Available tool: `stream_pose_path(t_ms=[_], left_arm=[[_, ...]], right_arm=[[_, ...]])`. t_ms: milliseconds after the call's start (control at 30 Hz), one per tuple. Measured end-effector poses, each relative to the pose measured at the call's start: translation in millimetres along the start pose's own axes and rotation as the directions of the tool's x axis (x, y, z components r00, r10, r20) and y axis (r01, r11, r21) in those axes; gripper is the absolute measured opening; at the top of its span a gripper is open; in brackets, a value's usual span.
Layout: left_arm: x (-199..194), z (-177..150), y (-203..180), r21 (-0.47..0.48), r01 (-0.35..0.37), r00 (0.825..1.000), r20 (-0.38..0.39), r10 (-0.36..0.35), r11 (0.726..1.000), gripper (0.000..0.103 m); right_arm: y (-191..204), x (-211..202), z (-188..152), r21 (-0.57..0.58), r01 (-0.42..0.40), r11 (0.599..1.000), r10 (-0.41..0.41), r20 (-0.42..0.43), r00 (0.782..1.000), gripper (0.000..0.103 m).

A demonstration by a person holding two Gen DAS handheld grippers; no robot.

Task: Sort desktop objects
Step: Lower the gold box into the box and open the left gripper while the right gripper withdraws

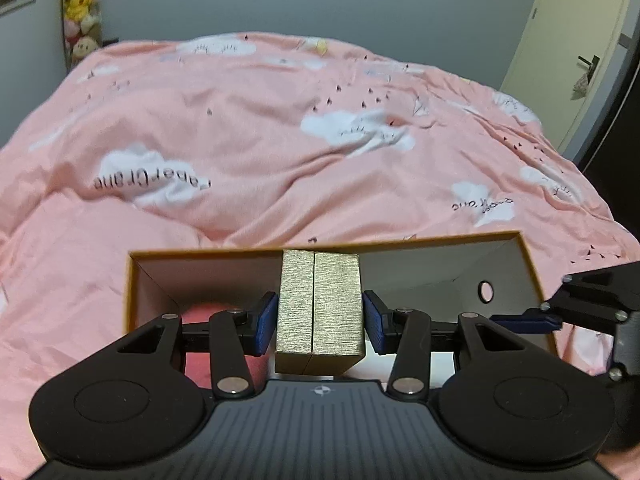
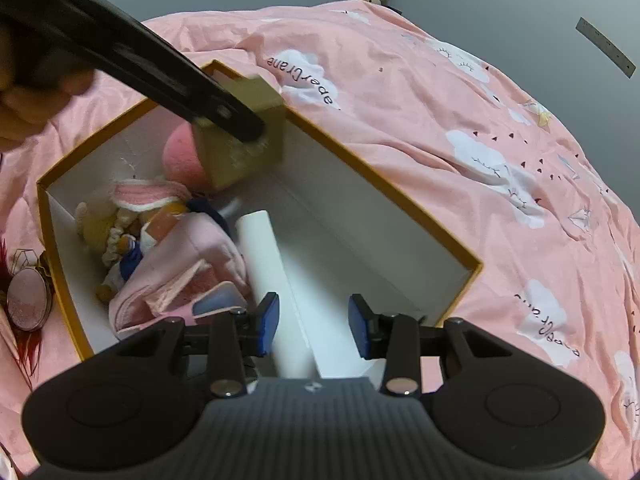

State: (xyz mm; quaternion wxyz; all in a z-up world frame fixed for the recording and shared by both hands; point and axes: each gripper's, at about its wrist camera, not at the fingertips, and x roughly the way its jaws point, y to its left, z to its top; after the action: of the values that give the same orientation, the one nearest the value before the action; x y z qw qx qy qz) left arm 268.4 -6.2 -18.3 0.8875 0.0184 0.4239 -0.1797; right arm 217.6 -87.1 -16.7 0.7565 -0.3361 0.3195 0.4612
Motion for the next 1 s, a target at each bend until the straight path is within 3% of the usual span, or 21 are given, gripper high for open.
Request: stream_pose_path(t_ms=[433, 800, 1000], left_arm=[[33, -19, 2, -0.006, -0.053, 0.998, -0.044, 0.053, 0.999, 0.053], [27, -22, 3, -0.005, -0.065, 0.996, -0.056, 0.064, 0.998, 0.055], [6, -21, 0, 0.024, -0.049, 0.999, -0.019, 0.05, 0.999, 0.052]], right_arm=[[-5, 17, -5, 0.035, -0.008, 0.999, 0.007, 0.016, 1.0, 0.042], [3, 13, -9, 0.034, 0.004, 0.999, -0.005, 0.014, 1.0, 0.043], [7, 2, -10, 0.039, 0.014, 0.999, -0.015, 0.025, 1.0, 0.045]])
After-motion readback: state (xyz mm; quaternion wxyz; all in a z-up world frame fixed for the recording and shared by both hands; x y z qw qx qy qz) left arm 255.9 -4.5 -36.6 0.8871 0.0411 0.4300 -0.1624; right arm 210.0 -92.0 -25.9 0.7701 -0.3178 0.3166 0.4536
